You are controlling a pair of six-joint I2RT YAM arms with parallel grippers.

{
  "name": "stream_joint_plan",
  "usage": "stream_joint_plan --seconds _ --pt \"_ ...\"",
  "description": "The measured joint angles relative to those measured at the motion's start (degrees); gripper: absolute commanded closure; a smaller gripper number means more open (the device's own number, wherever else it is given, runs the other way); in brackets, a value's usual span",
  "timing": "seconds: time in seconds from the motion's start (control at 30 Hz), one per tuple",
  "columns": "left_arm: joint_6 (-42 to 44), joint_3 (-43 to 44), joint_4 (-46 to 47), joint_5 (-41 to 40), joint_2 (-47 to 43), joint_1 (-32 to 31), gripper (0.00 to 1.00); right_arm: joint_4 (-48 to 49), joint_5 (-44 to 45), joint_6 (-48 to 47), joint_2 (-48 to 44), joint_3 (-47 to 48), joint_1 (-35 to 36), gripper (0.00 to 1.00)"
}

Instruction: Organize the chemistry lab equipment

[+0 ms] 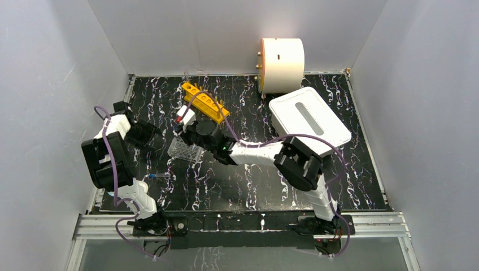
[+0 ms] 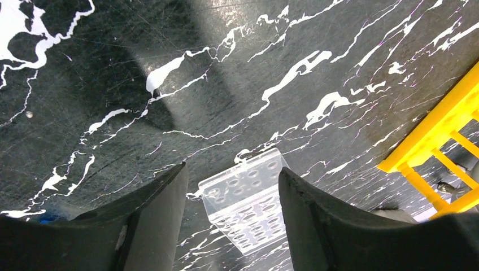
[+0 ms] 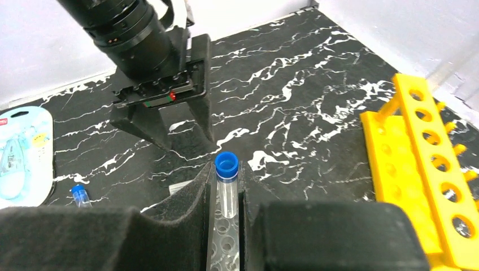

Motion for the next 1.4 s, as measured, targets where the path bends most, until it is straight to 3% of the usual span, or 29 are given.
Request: stream_joint_plan --seconds 0.67,0.93,1.4 --pt "-0.6 0.1 0.3 0.1 3.3 3.2 0.44 2.8 -2.6 -3.4 11.9 10.0 0.6 0.77" --pt "-1.0 2.0 0.2 0.3 3.9 4.2 0.51 2.6 -2.6 -3.3 16.9 14.3 0.6 0.78" --pt "-1.1 2.1 0.3 0.4 3.9 4.6 0.50 0.8 -1.0 -3.3 17.6 14.8 0.2 0.78"
